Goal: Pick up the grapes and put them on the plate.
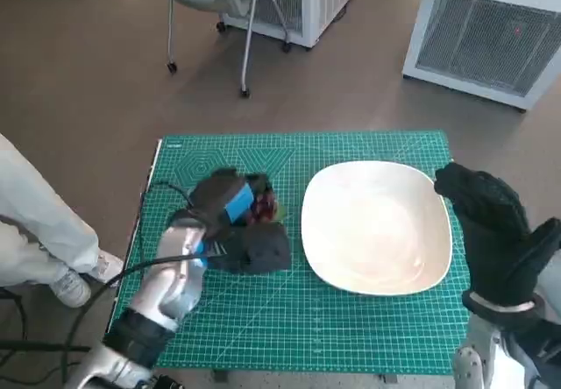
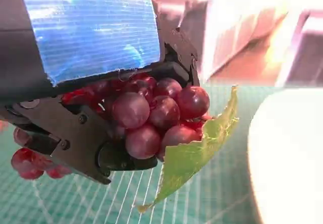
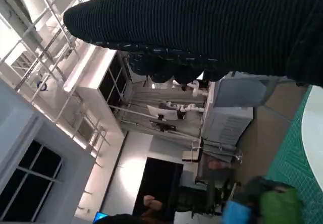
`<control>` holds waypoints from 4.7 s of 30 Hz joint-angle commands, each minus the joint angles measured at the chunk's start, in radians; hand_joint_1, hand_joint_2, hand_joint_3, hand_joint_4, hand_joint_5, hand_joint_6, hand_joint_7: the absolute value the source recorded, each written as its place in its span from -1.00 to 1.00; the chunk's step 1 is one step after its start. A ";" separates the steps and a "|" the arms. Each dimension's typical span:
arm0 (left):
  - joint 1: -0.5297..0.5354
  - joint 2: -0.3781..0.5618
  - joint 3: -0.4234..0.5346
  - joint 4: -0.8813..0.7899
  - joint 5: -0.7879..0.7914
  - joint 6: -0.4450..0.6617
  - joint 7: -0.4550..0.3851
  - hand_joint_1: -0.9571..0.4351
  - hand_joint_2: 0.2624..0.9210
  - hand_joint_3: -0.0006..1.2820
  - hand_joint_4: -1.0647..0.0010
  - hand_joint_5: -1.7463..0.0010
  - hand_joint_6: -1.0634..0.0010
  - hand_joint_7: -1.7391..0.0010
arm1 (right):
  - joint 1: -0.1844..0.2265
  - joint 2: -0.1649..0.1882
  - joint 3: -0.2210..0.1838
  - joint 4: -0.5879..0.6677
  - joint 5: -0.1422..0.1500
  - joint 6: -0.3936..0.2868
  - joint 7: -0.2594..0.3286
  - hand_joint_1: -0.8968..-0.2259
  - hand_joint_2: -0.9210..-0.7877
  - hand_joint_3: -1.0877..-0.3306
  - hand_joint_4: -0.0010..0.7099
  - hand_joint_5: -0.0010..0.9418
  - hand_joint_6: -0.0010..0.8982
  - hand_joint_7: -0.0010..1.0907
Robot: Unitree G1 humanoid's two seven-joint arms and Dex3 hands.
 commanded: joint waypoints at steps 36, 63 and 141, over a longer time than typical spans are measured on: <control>-0.002 -0.026 0.086 -0.319 0.041 0.013 -0.021 0.38 0.97 -0.98 -0.46 -0.37 -0.36 -0.08 | 0.001 -0.004 -0.006 0.016 0.021 0.011 0.017 0.45 -1.00 0.36 0.31 -0.13 -0.50 0.56; -0.489 -0.366 -0.099 0.268 -0.007 -0.193 -0.036 0.38 0.96 -0.47 0.16 -0.80 0.33 -0.49 | 0.061 0.002 -0.024 -0.048 0.013 0.012 -0.020 0.46 -1.00 0.36 0.30 -0.17 -0.48 0.54; -0.225 -0.287 0.315 0.507 -0.692 -0.737 -0.219 -0.33 1.00 -0.69 0.51 0.97 0.39 0.98 | 0.048 0.014 -0.019 -0.021 -0.003 -0.016 -0.035 0.50 -1.00 0.33 0.36 -0.26 -0.47 0.57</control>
